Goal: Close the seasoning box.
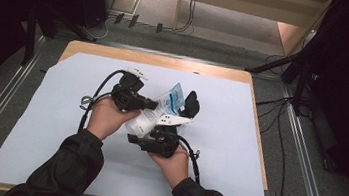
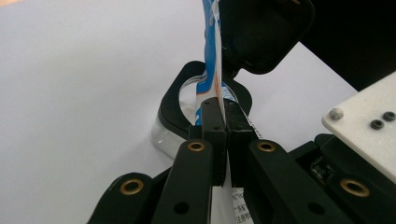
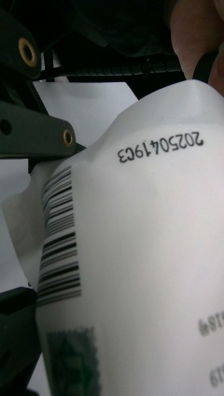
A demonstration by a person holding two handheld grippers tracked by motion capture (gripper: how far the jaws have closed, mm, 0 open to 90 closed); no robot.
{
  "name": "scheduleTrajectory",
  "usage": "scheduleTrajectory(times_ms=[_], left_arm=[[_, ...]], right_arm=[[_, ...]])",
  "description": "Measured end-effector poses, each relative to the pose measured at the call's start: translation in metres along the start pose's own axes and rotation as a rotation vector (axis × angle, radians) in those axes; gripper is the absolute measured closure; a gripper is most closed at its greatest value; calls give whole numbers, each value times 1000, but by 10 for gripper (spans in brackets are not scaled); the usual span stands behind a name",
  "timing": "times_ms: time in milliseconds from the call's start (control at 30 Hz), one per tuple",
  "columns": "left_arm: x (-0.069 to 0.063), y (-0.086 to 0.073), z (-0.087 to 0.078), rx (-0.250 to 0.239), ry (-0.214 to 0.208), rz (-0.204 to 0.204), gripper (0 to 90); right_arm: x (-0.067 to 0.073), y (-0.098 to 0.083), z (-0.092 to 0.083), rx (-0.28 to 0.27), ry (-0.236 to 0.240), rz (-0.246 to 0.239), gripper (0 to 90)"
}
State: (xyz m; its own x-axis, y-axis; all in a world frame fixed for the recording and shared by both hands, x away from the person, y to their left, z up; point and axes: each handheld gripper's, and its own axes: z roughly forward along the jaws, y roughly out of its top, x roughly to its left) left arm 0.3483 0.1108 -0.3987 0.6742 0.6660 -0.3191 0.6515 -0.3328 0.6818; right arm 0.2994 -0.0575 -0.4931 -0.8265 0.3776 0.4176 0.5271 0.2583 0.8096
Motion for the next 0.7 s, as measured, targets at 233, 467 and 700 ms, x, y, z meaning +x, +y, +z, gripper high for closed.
scheduleTrajectory(times_ms=[233, 467, 700], left_arm=[[-2, 1, 1, -6, -6, 1, 900], [-1, 1, -1, -1, -20, 1, 886], [-2, 1, -3, 8, -26, 3, 864]], right_arm=[[0, 0, -1, -1, -15, 0, 592], [1, 0, -2, -18, 8, 16, 601], [1, 0, -3, -32, 40, 27, 602]])
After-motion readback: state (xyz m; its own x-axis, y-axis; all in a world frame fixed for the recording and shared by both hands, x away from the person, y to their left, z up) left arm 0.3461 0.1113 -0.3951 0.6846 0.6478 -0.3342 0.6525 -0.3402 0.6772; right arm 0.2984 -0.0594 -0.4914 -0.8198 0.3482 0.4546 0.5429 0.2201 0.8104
